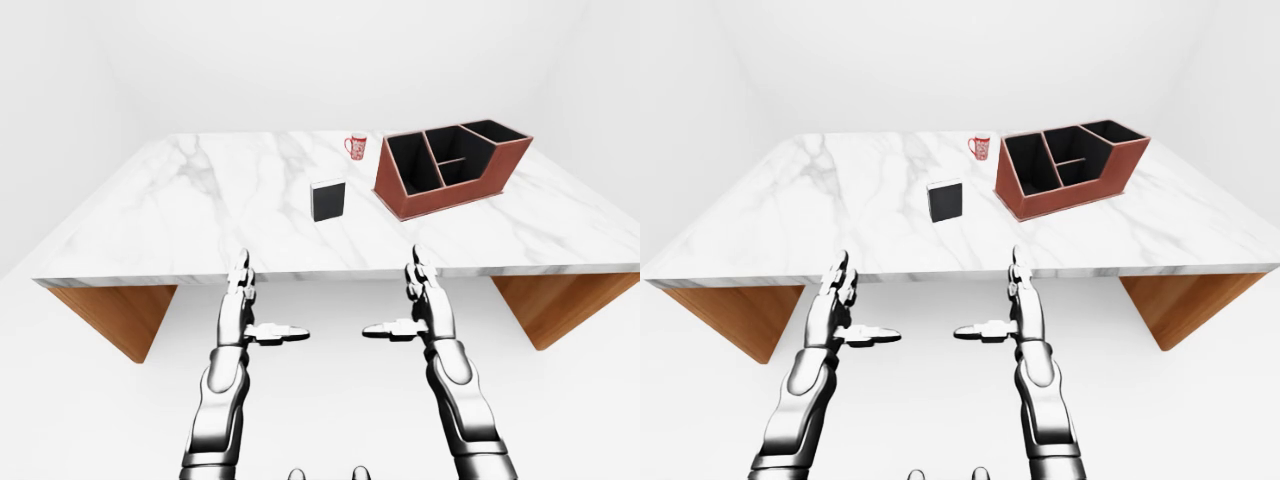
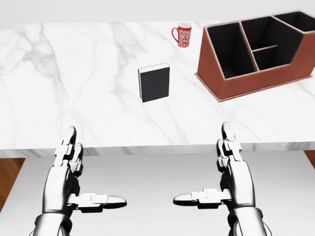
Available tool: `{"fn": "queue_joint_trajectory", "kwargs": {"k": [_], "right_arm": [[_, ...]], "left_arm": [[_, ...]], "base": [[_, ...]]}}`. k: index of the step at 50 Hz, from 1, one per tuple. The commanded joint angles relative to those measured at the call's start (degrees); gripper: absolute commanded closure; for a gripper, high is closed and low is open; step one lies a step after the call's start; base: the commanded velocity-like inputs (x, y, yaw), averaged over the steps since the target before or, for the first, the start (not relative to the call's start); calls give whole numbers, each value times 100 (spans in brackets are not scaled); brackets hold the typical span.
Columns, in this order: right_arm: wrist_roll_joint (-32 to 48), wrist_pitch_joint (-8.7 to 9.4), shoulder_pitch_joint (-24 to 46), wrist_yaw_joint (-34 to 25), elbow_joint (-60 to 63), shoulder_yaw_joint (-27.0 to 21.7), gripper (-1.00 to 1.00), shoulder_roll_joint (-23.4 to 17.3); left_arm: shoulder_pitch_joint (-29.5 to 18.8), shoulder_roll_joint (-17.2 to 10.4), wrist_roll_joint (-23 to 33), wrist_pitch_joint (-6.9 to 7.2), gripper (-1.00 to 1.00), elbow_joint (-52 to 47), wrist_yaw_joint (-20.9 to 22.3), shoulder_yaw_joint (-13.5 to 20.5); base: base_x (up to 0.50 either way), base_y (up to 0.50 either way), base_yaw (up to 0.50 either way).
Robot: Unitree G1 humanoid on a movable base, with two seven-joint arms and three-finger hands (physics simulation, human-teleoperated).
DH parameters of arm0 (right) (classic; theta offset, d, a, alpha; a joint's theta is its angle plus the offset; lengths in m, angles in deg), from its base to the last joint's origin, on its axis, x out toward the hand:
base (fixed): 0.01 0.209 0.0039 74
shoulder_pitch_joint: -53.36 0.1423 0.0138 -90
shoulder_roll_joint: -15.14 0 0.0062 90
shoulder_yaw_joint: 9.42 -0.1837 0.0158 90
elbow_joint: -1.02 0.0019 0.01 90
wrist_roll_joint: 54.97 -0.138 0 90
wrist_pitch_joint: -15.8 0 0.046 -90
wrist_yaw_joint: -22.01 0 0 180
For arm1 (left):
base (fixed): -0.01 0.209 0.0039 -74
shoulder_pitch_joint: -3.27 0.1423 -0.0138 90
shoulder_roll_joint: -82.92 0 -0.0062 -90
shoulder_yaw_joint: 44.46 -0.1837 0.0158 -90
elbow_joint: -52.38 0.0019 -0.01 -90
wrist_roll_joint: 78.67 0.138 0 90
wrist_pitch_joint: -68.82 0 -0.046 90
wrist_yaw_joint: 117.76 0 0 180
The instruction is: Pick up the book and place it in the left compartment of the caddy.
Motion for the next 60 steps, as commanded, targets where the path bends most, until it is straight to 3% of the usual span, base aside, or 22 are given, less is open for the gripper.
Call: {"fn": "queue_joint_trajectory", "kwargs": {"k": [1,7,14,25,38,40,60], "right_arm": [[-51,-63,26,-76,-53,-144,-100,-59],[-70,-79,46,-71,-92,-162,-100,-61],[-106,40,61,-113,-81,-162,-100,-66],[-36,-31,98,-37,-170,-164,-100,-64],[35,67,92,99,-60,-150,-100,-50],[50,-8,70,73,-65,-135,-100,-57],[73,16,81,41,-98,-124,-100,-57]], "left_arm": [[-10,-68,-70,-14,-100,22,138,141],[-15,-65,-72,-34,-100,38,146,151],[-2,-60,-80,-16,-100,0,148,152],[-1,-59,-94,13,-100,-32,147,153],[-20,-64,-123,10,-100,-15,158,169],[-15,-64,-129,18,-100,-32,158,170],[14,-61,-167,5,-100,-89,171,177]], "base": [[0,0,0],[0,0,0],[0,-25,0],[0,-49,0],[0,-2,0],[0,0,0],[50,0,0]]}}
